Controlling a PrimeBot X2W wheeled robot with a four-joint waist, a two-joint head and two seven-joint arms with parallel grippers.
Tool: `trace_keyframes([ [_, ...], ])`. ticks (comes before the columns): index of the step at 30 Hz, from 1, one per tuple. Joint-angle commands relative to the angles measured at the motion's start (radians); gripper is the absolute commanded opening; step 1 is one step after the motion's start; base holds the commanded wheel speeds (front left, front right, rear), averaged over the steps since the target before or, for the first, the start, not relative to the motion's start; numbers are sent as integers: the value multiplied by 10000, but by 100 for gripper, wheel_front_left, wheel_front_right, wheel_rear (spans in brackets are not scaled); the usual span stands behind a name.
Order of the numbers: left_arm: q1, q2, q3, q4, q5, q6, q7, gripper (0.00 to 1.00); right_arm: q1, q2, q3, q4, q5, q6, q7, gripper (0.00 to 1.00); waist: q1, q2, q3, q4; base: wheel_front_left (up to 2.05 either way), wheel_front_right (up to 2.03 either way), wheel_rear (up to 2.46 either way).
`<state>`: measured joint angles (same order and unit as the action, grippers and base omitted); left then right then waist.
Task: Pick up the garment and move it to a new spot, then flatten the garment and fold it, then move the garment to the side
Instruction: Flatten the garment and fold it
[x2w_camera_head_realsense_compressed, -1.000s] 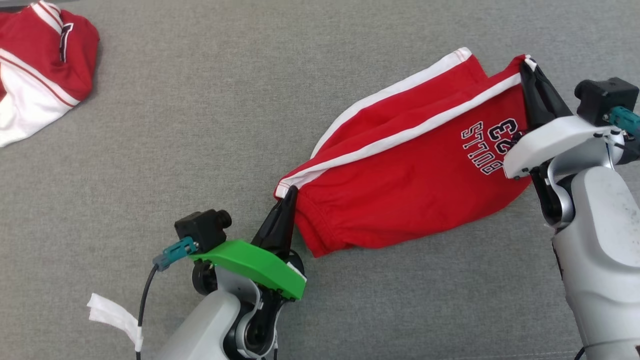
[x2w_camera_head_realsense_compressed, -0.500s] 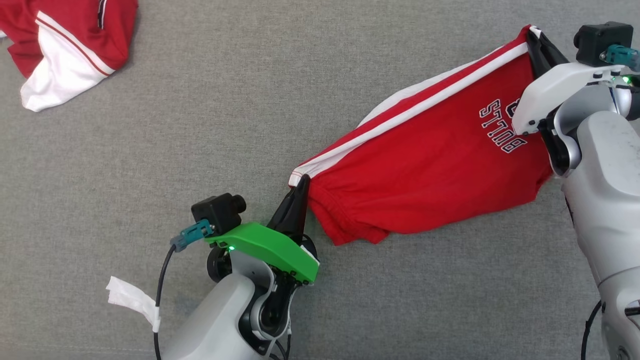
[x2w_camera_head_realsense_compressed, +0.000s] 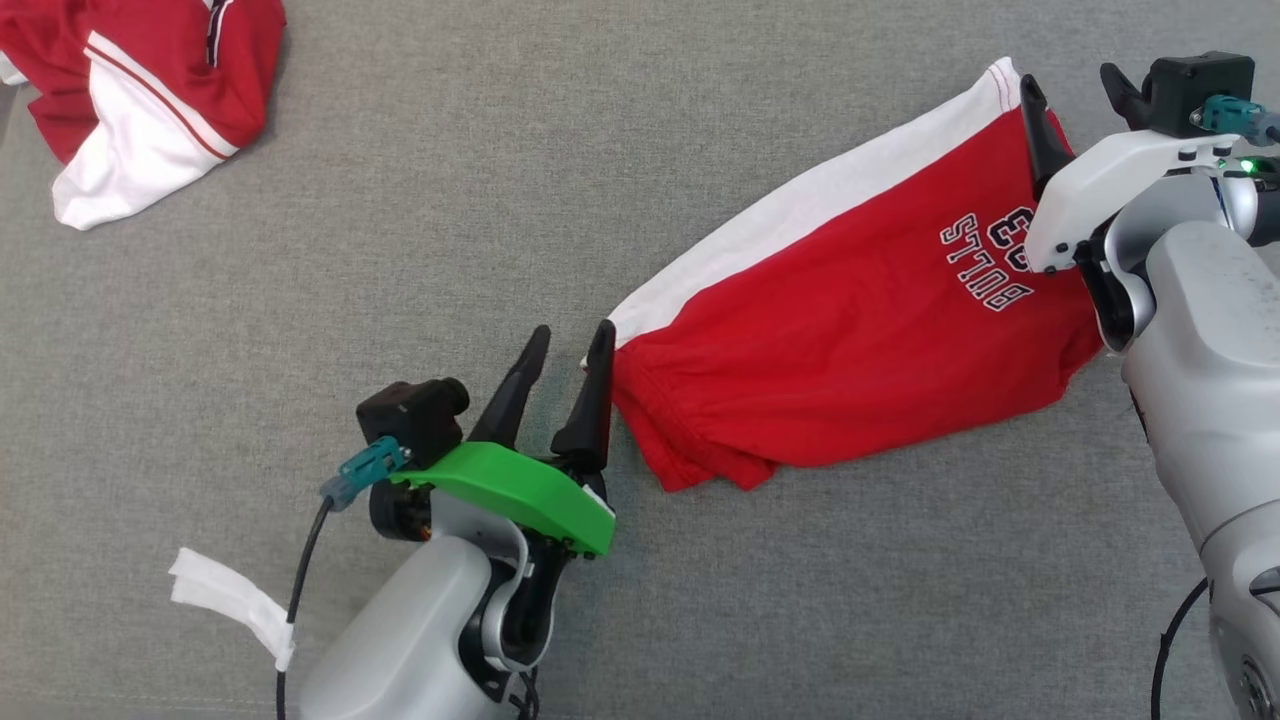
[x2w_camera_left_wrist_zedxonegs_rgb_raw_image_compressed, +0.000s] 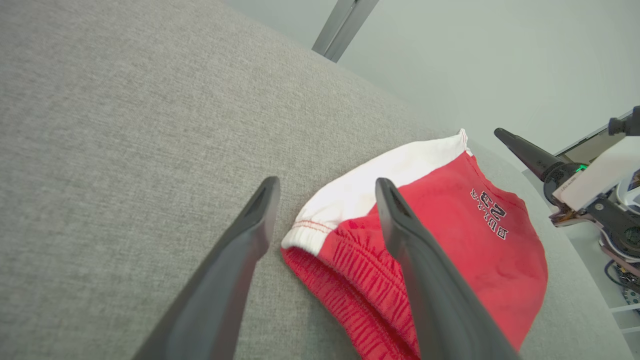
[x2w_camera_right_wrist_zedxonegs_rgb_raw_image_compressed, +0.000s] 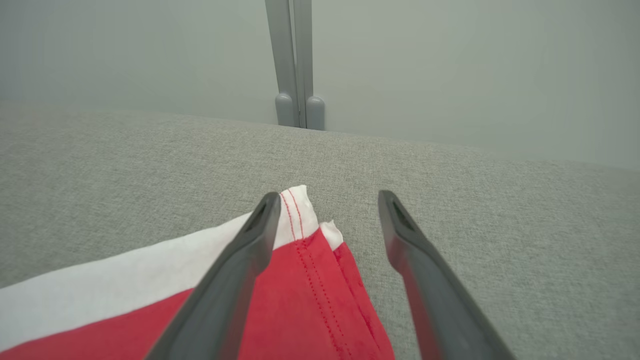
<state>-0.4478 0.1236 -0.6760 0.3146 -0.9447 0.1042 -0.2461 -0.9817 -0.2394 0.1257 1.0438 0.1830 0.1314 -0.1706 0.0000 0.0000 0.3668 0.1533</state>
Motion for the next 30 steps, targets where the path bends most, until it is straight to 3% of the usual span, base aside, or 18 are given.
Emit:
trace_keyframes([
  [1, 71, 189, 89, -164, 307, 81, -97, 100, -152, -88, 67, 95, 98, -14, -105, 100, 0, 0, -116, -95, 0, 0, 0],
  [8, 929, 815, 864, -1315, 1485, 511, -194, 100, -14, -470, 454, 618, 515, -14, 165, 100, 0, 0, -633, -255, 0, 0, 0],
  [16, 2062, 1108, 1817, -2271, 2263, 885, -194, 100, 443, -853, 1408, 833, 1427, -14, 1678, 100, 0, 0, -1011, -164, 0, 0, 0],
  [30, 2675, 1290, 3039, -2503, 2867, 840, -197, 100, 1162, -1322, 2489, 636, 3156, -14, 3705, 100, 0, 0, -857, 372, 0, 0, 0],
])
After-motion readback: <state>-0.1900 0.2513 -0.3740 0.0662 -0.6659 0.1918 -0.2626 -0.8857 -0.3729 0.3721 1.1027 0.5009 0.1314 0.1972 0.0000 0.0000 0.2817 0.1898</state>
